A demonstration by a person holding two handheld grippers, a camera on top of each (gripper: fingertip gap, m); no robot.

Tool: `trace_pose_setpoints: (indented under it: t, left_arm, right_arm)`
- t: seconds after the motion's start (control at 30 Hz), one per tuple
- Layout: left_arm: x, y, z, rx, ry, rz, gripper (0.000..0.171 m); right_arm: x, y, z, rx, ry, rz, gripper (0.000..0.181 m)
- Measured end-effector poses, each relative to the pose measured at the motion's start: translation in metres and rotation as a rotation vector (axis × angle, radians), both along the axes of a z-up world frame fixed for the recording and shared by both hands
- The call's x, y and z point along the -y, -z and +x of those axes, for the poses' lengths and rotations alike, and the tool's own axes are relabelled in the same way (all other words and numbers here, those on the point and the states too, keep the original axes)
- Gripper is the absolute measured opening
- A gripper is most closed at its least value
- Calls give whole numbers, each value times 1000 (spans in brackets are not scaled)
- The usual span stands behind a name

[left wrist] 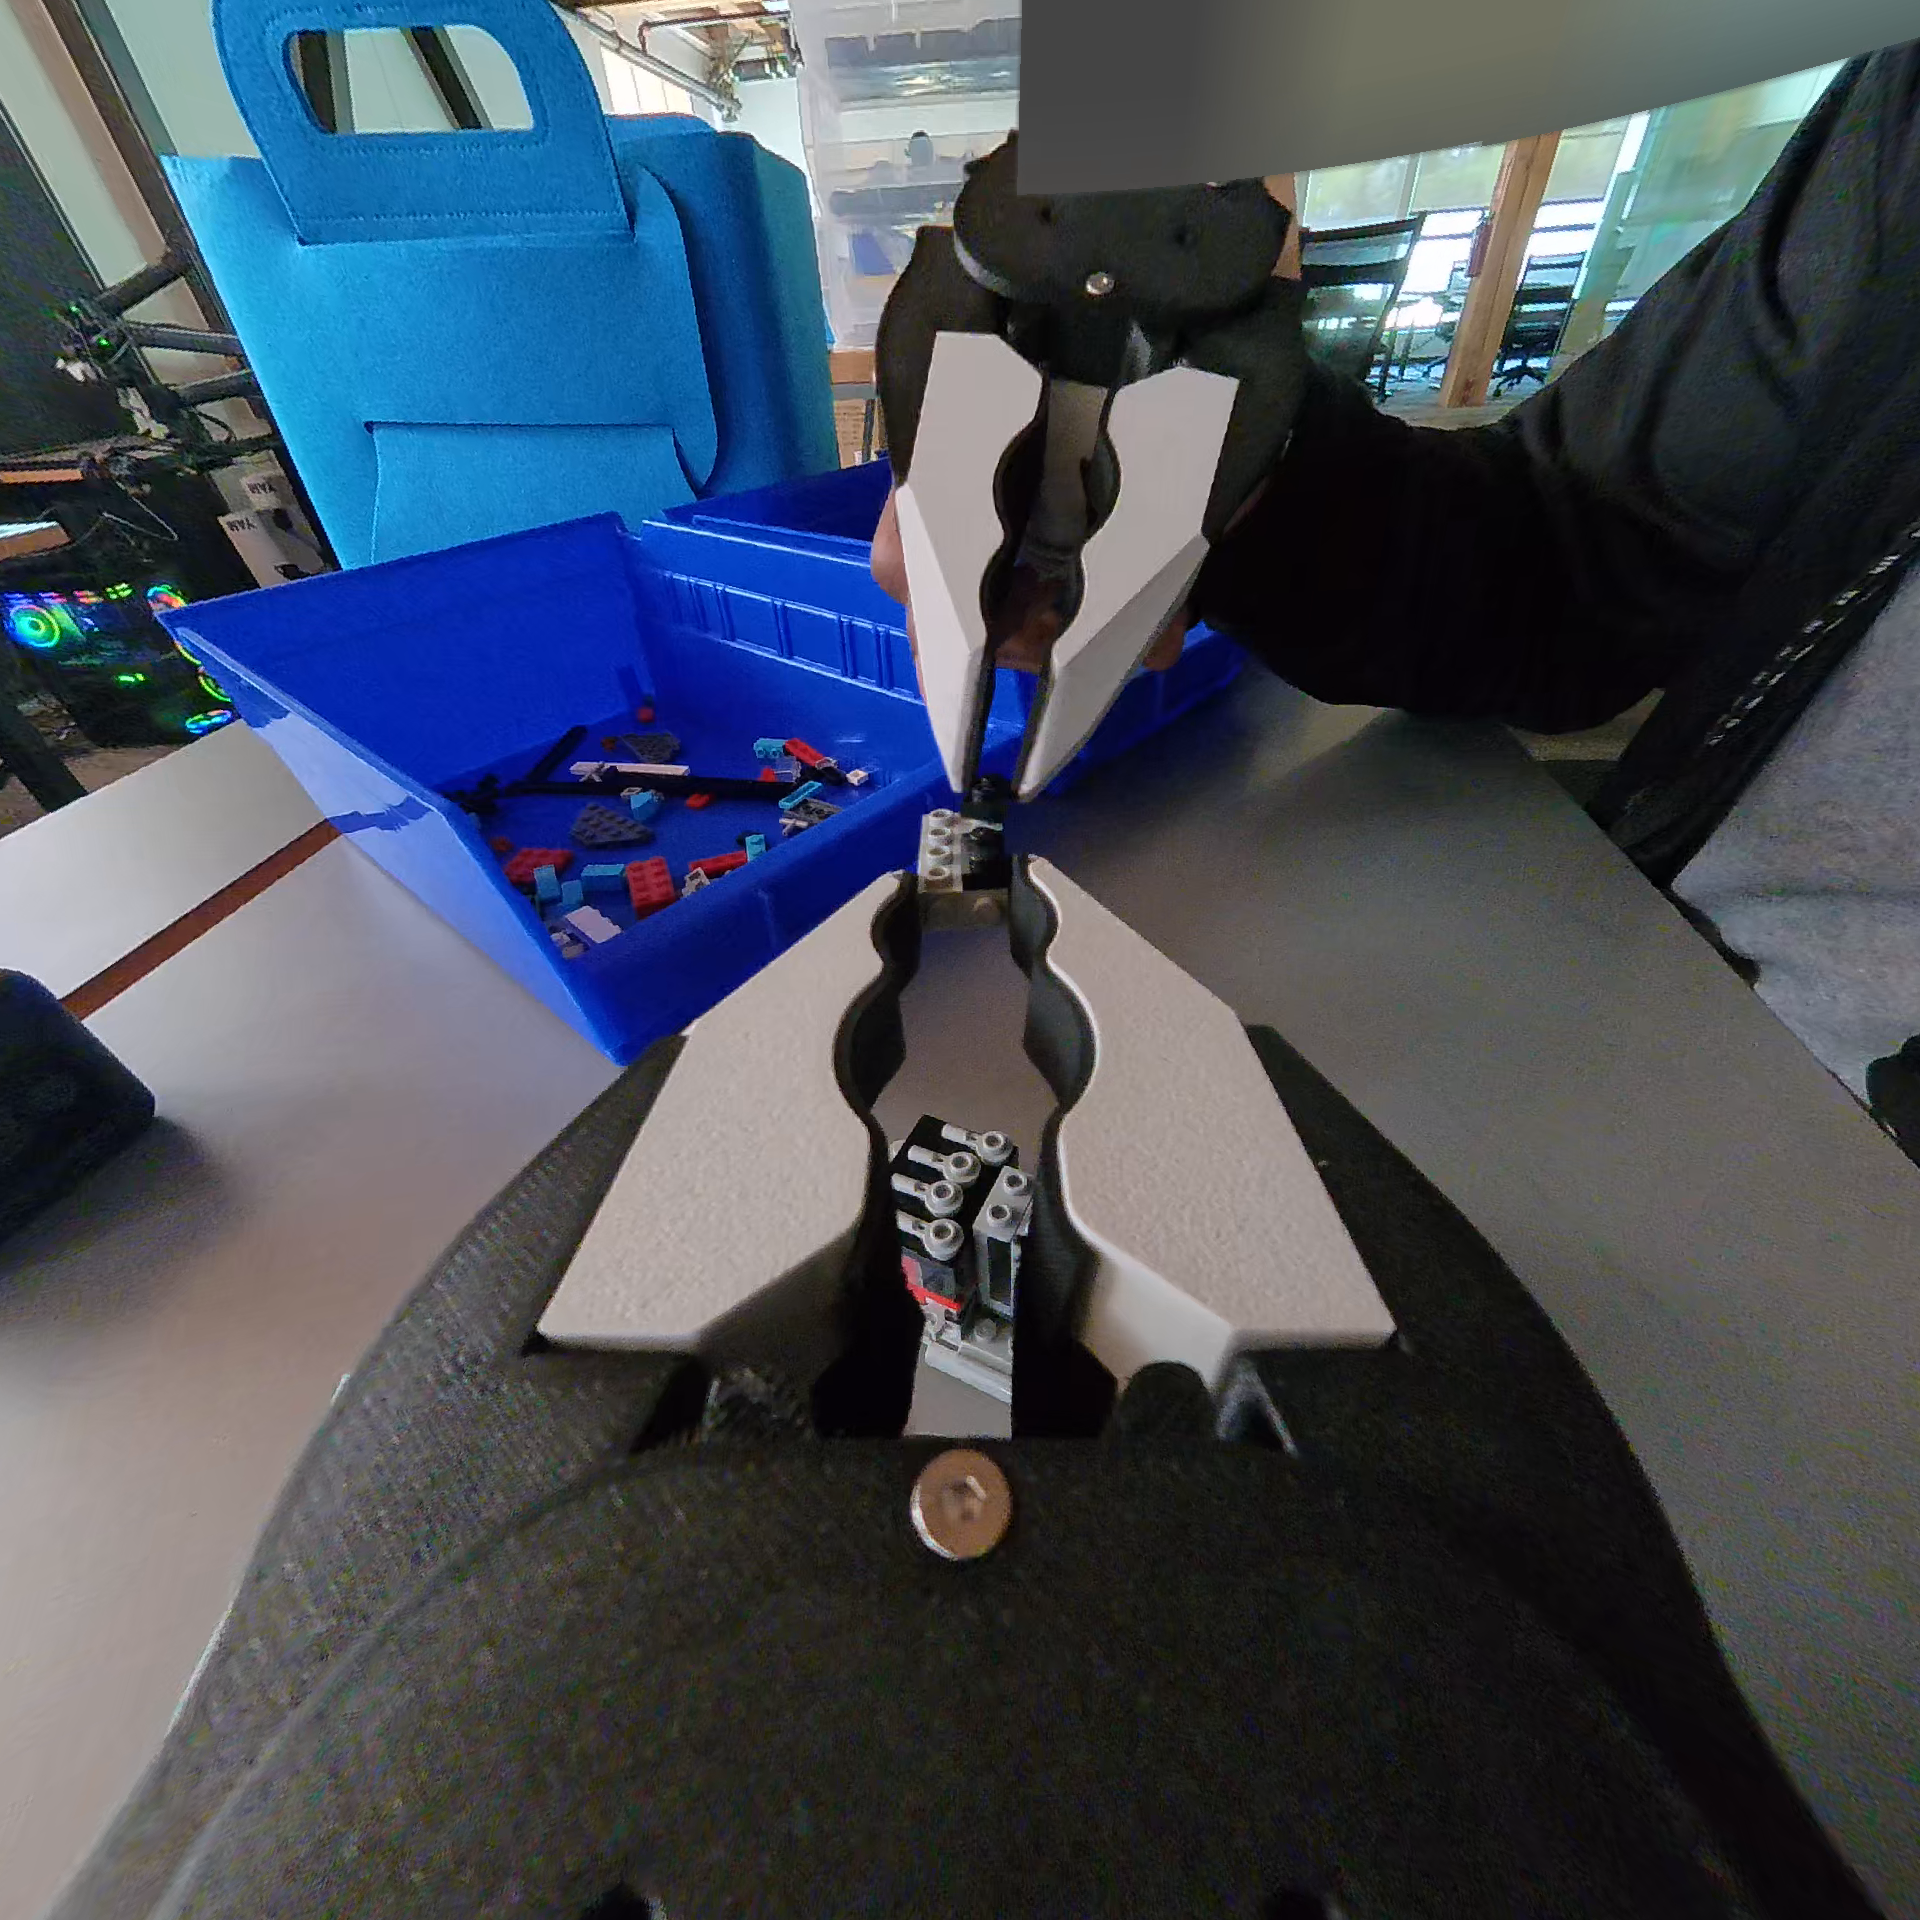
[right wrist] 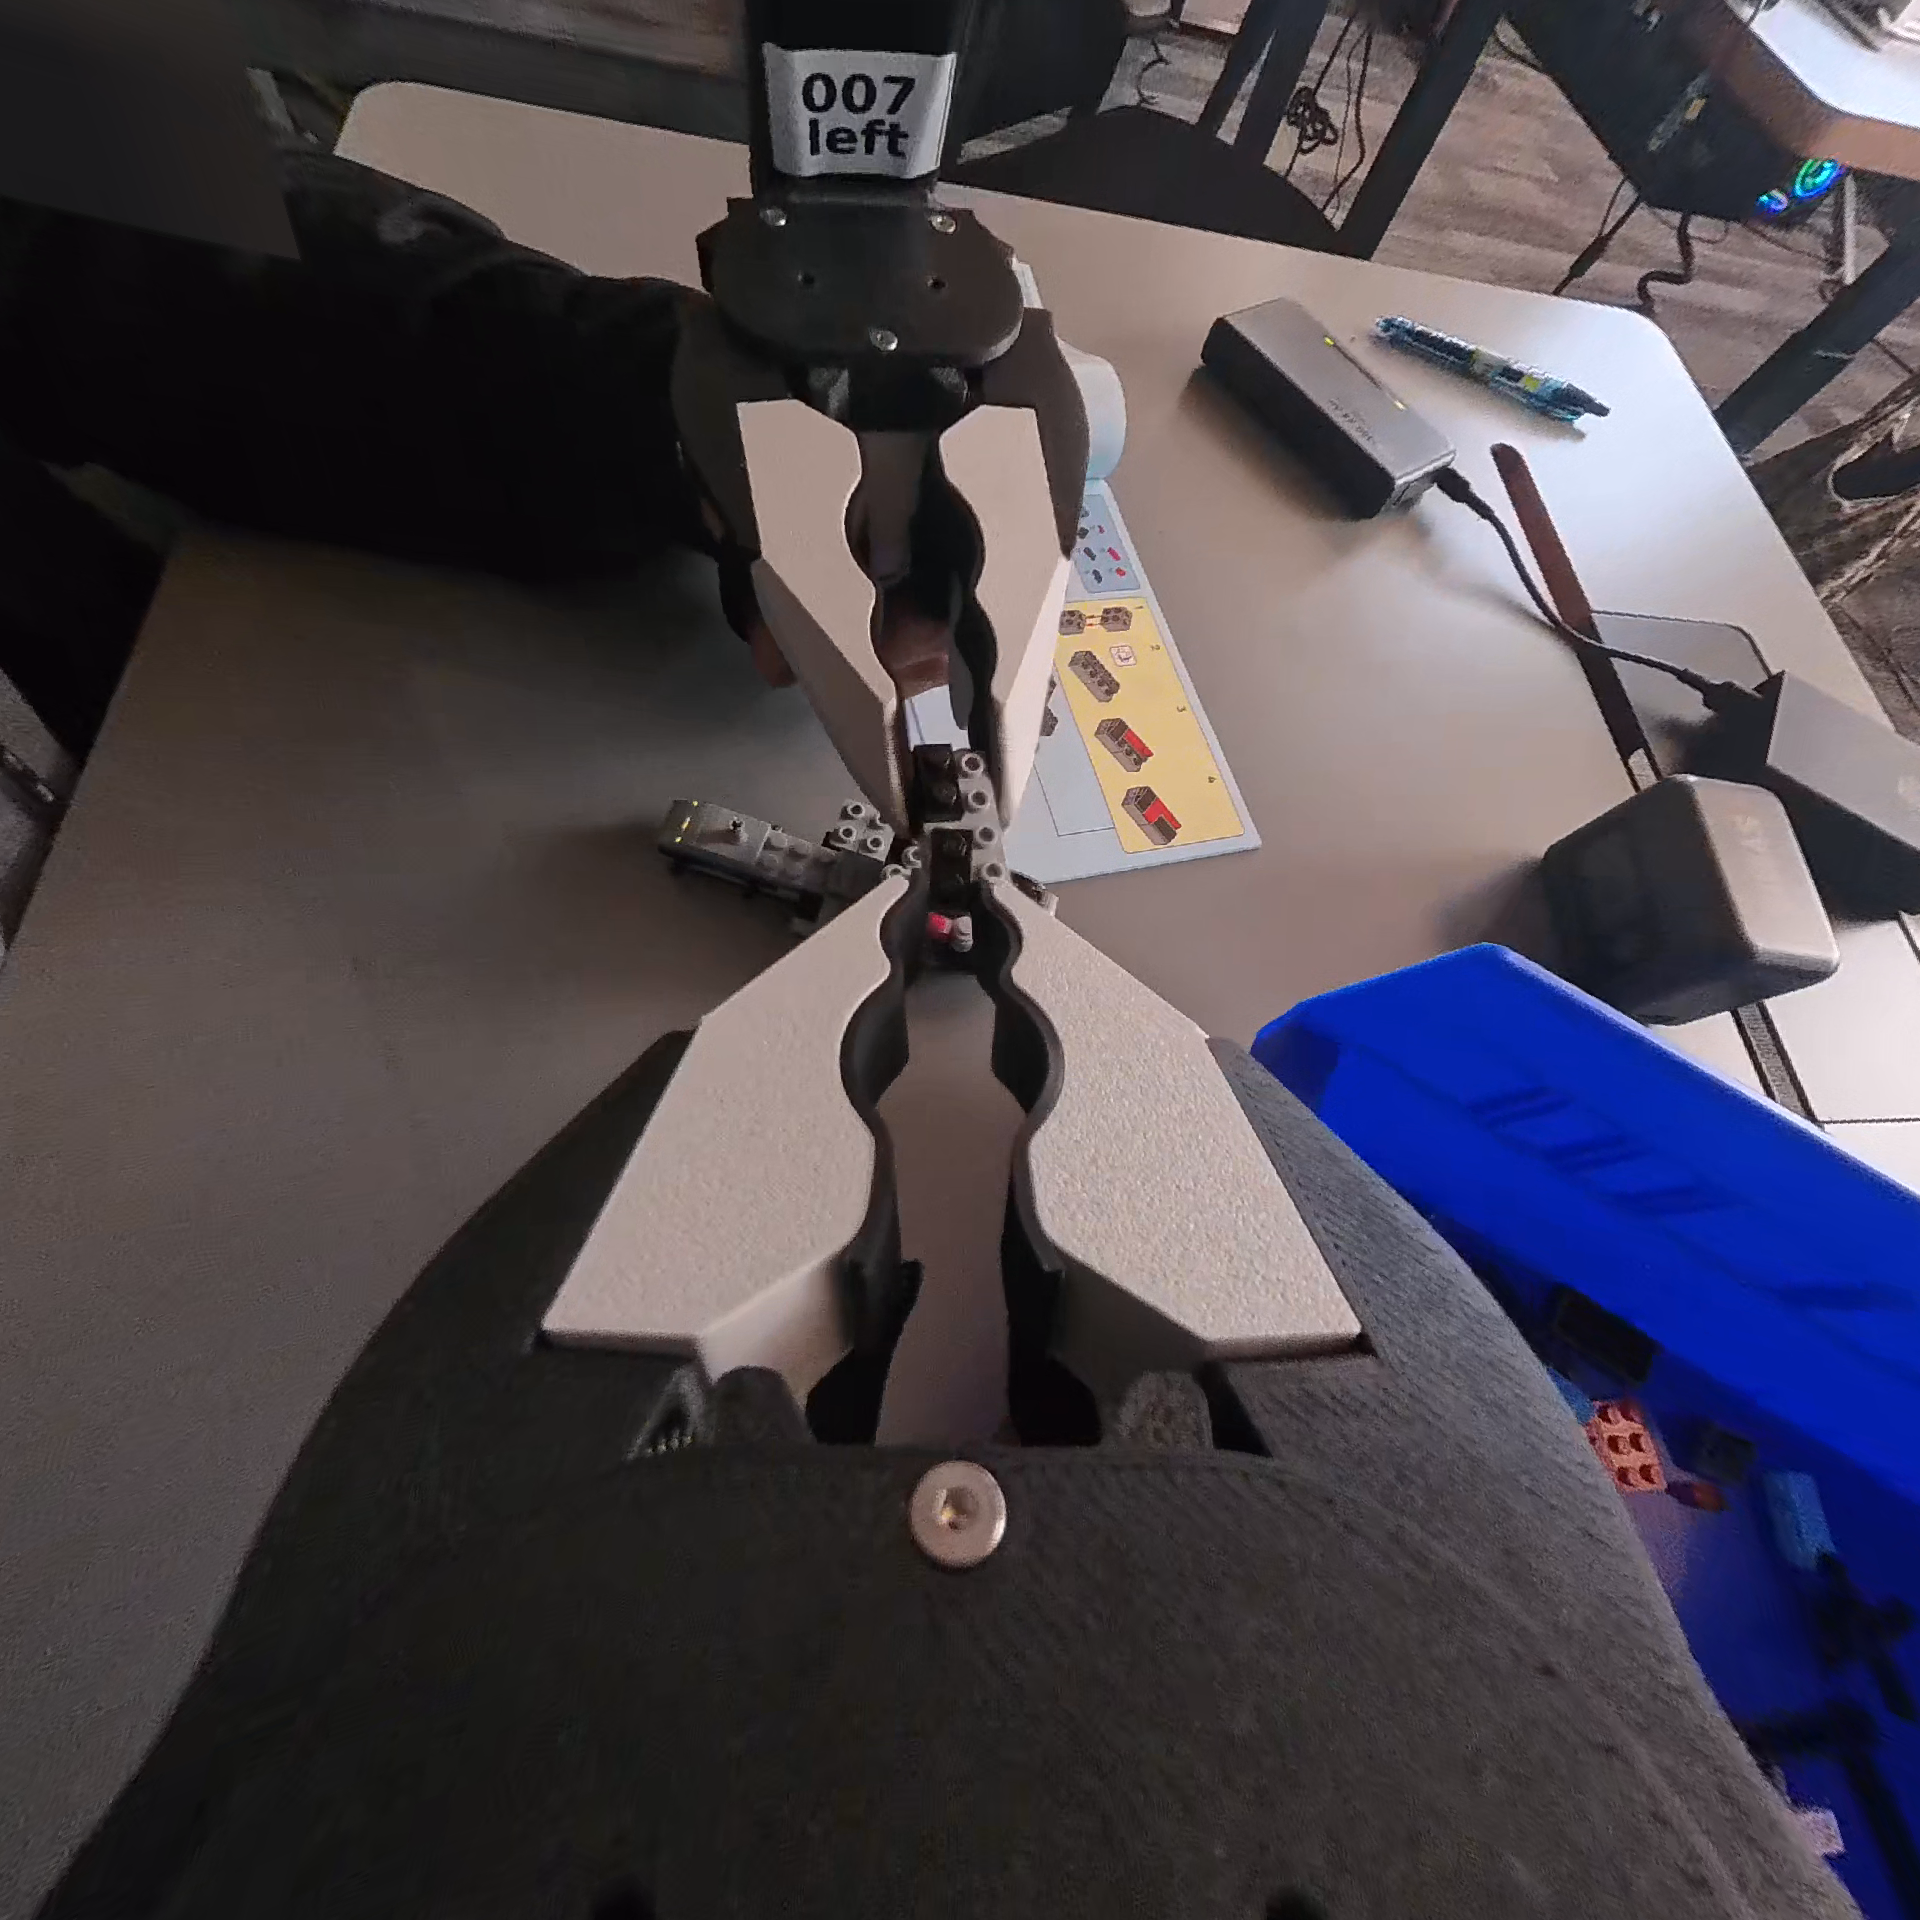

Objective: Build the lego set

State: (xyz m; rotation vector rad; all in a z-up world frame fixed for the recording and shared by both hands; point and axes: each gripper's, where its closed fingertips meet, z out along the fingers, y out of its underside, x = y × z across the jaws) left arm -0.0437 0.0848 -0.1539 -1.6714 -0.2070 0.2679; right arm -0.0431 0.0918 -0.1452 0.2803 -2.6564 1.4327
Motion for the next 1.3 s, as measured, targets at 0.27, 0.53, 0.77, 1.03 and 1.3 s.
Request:
trace_pose_setpoints:
  t: [0.27, 0.53, 0.77, 1.03, 1.3]
  left_arm:
    - [-2, 2, 1, 1, 6, -6, 17]
    - [-3, 3, 2, 3, 16, -3, 17]
    - [-4, 2, 3, 7, 20, 4, 17]
    - [-4, 1, 2, 13, 20, 16, 17]
    - [5, -5, -8, 58, -36, 51, 17]
  right_arm:
    - [1, 3, 1, 8, -11, 3, 8]
    - [2, 4, 2, 1, -22, 3, 9]
    - [3, 4, 3, 8, -29, -4, 11]
    - [4, 2, 1, 13, -22, -22, 14]
    - [-1, -10, -10, -194, 63, -238, 33]
